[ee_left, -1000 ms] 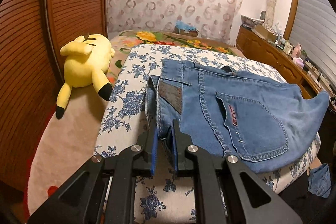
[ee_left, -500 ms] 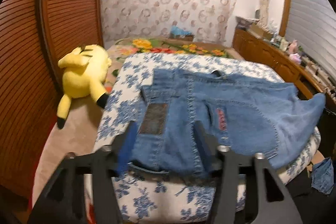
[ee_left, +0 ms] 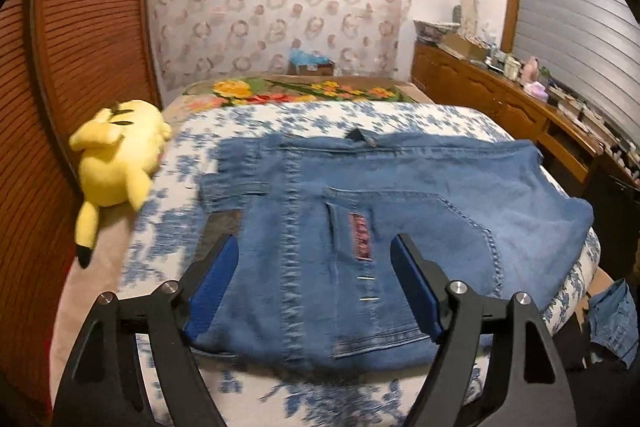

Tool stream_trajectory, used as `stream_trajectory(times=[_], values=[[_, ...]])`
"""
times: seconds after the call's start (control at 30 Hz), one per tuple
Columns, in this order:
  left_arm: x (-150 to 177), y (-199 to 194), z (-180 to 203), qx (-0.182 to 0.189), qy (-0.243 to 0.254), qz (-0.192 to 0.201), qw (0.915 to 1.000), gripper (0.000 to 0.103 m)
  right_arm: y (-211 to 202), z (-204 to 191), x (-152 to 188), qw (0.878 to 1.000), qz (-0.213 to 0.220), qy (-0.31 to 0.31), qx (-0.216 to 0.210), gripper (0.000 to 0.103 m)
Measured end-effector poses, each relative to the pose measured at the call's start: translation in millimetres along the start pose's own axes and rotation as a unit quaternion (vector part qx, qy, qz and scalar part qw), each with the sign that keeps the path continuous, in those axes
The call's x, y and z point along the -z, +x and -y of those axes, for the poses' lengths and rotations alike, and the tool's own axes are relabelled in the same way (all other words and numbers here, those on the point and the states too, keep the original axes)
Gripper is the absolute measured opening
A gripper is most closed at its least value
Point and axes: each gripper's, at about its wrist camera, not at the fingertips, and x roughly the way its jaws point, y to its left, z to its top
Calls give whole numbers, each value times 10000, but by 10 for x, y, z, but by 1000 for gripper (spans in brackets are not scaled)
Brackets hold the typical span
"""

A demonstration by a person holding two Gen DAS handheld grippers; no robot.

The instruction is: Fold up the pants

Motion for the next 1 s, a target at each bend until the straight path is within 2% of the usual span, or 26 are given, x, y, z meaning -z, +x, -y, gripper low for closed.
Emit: stream_trajectory(times=[0.27, 0.5, 0.63, 0.67, 0.73, 1.0], values=[[68, 261, 223, 196, 129, -348, 9991, 79, 159, 58, 31, 9994, -310, 141, 58, 41], [165, 500, 304, 179, 142, -726, 9971, 79, 250, 128, -15, 9982, -549, 254, 43, 41], [190, 544, 324, 147, 161, -722, 9972, 79, 253, 139, -23, 9980, -573, 264, 4, 43], [193, 548, 326, 137, 162, -721, 9972, 79, 251, 150, -23, 9980, -567, 284, -5, 48], [201, 556, 332, 119, 163, -718, 9972, 80, 266, 168, -21, 9978, -583, 323, -6, 51], [218, 579, 380, 45, 209, -692, 9974, 86, 340, 230, 32, 9958, -811, 421, 22, 51]])
